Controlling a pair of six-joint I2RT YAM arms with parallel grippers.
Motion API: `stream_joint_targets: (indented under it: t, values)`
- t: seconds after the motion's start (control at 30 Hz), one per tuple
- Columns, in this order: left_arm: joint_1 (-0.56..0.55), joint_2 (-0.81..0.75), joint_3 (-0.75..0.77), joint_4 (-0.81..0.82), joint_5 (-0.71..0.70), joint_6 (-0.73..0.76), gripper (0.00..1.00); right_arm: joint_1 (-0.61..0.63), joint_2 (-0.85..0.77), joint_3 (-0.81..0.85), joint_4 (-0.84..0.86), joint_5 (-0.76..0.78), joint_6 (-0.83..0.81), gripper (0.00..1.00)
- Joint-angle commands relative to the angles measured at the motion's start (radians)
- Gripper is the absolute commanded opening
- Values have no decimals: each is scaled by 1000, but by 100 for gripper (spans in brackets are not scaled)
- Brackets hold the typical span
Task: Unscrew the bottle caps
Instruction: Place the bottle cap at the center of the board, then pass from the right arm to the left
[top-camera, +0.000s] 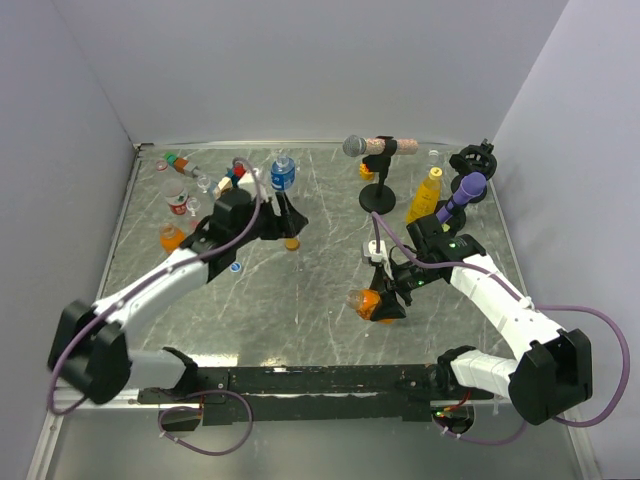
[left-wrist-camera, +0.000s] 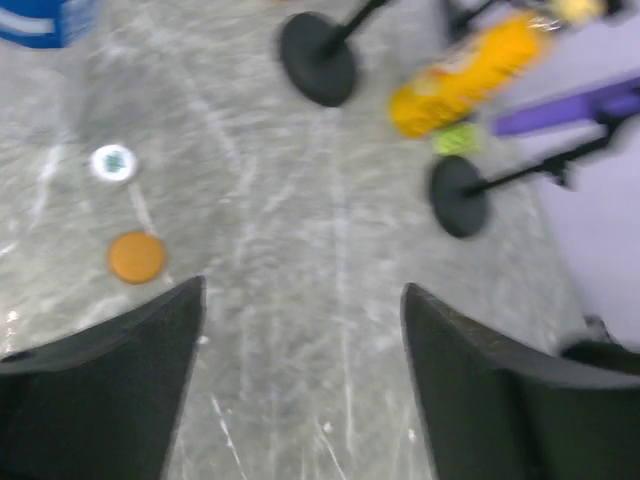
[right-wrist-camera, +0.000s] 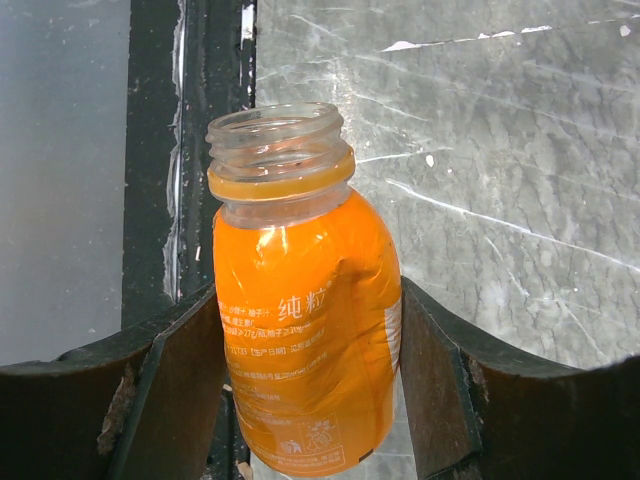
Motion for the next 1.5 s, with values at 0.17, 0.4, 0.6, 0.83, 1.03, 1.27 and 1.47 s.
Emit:
stream_joint_targets:
  t: [0.17, 0.4, 0.6, 0.83, 1.03, 1.27, 1.47]
  values:
    - [1, -329, -277, 353, 268, -78, 97, -6, -23, 6, 25, -21, -18, 8]
    - [-43, -356, -295, 409, 548, -79, 98, -6, -16, 9, 25, -23, -15, 8]
    - [-235, -362, -364, 453, 523, 37, 98, -6, -6, 10, 24, -24, -18, 8]
    - [-330, -276, -381, 552, 466, 37, 99, -6, 1, 12, 22, -24, -20, 8]
    - [-384, -170, -328, 552, 425, 55, 96, -6, -2, 10, 25, -21, -17, 8]
    - [-408, -86, -271, 518, 386, 70, 87, -6, -3, 10, 24, -23, -17, 8]
    - [-418, -30, -225, 478, 372, 72, 74, -8, -5, 10, 24, -21, -15, 8]
